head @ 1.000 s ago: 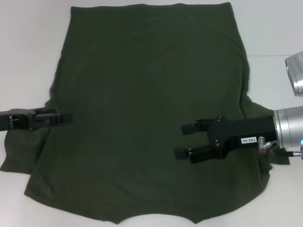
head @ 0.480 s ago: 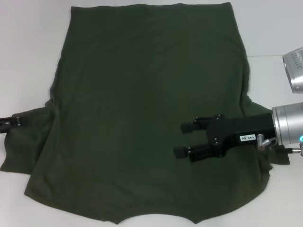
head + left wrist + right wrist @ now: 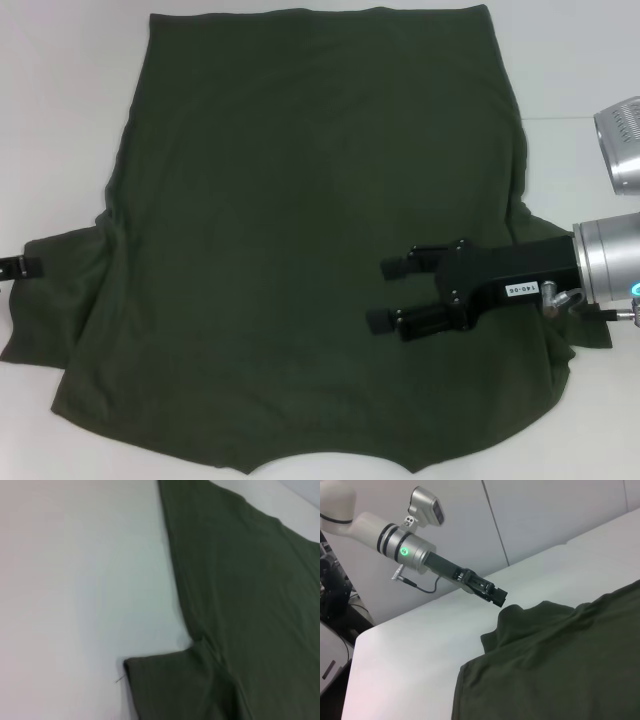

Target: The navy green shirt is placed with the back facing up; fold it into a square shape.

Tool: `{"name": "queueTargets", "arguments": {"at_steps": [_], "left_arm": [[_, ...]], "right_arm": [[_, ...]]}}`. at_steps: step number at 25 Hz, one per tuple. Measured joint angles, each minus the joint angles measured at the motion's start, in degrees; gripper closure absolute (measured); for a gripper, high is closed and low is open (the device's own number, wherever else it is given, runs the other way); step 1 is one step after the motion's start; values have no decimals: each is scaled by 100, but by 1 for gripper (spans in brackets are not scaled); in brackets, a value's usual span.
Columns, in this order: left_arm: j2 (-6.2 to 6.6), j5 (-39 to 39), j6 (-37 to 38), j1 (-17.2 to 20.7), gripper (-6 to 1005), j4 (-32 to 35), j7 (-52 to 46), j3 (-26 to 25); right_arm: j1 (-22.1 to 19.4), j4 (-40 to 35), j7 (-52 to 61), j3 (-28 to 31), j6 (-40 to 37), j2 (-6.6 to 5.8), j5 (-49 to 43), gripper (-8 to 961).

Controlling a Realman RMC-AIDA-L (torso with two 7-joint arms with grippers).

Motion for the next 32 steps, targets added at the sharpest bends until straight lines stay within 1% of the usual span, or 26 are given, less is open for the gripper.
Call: {"name": "queueTargets", "arguments": {"at_steps": [11,17,24,29,32], "left_arm": [[-33,133,-222,-80,130,-329,50,109],[-67,133,-263,-114,138,-358,127,121],[-82,141,-374,-123,147,-374,165,283],[-82,142,-379,-124,345,-375,156,265],[-80,142,-385,-124,431,-375,149,262]], "right_arm": [[17,-1,6,0,18,0,-17,24],[8,6,6,0,26,0,-17,25],[-17,9,6,0,40,0,-28,26],[-21,9,6,0,46,7,-49,27],[-18,9,6,0,55,17,-87,28]]}}
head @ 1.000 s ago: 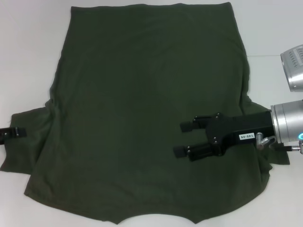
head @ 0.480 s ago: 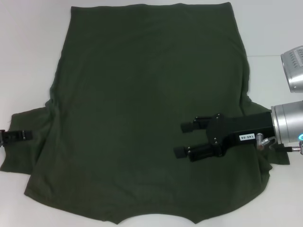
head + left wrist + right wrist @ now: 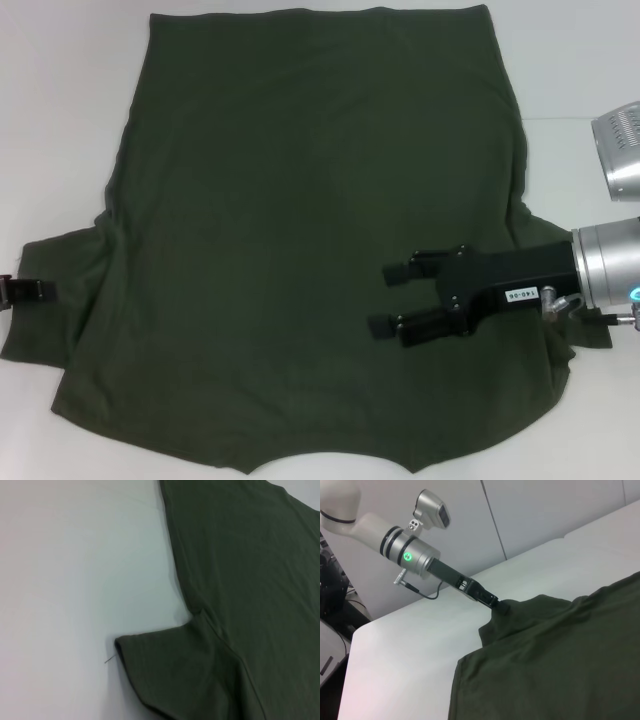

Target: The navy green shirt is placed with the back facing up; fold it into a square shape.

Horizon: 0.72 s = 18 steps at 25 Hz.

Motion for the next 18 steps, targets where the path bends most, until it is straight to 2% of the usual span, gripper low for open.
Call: {"name": "queueTargets", "arguments": {"at_steps": [5,11,16,18], "left_arm": [[10,0,-16,0,573,0,-54,16],[22,0,-21,0,818,0,-61,23],[31,0,-21,0,957,0,-61,23],[32,1,-18,0,959,0,-61,23]], "right_arm": [[15,0,0,0,5,9,-9,28],[18,0,0,0,23,10,-9,29],[29,0,0,0,24,18,-9,30],[29,0,0,0,24,20,-9,30]]}}
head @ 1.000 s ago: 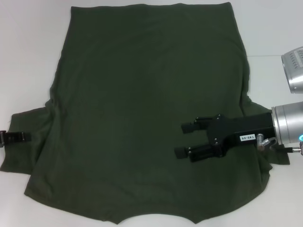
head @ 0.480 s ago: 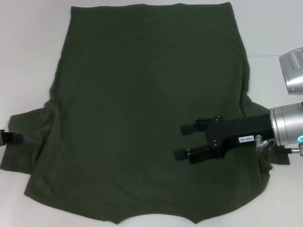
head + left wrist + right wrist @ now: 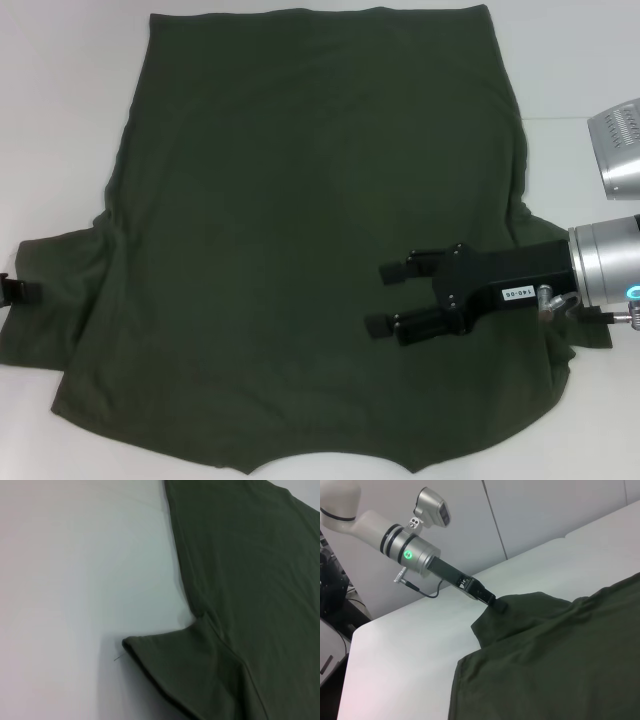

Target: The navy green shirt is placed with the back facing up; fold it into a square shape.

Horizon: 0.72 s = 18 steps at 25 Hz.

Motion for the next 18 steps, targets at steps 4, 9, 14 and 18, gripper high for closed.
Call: {"name": "queueTargets", "arguments": {"at_steps": [4,9,14,18], "left_arm": [[4,4,5,-5,963,0,0,-1],[11,7,10,-21,964,0,0,-2],[10,9,13,-32,964,0,-18,-2],[9,50,8,-53,965,-13,-81,-1]], "right_arm": [[-1,0,0,0,0,-1,0,31],[-10,0,0,0,3,-1,0,32],[-11,0,0,0,10,5,0,32],[-12,0,0,0,24,8,0,33]]}}
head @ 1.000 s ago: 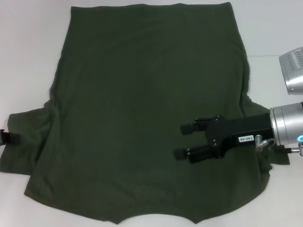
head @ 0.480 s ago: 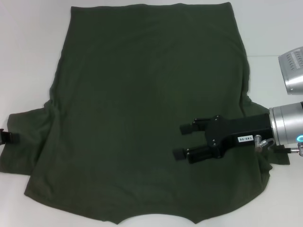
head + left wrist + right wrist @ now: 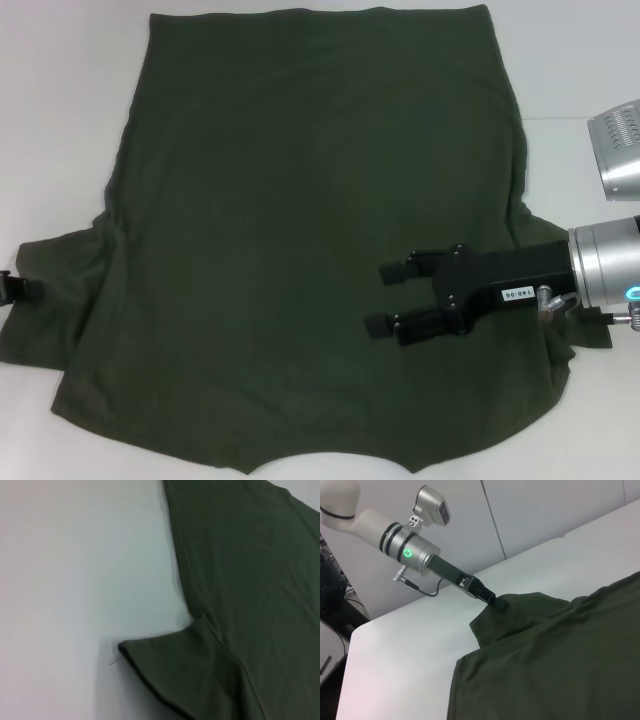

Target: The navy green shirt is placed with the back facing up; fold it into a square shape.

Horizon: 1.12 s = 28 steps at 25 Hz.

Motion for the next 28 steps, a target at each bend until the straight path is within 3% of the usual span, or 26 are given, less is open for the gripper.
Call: {"name": "queueTargets", "arguments": {"at_steps": [10,16,28], "left_arm": [[0,36,-7,-32,948,-31,-73,0],[5,39,-10,-35,781,-31,-83,0],[-14,178,-116,-48,861,27,-90,74]], "right_arm": [[0,0,0,0,20,1,0,34],[0,0,11,0,27,1,0,35],[9,0,35,0,46,9,0,37]]}}
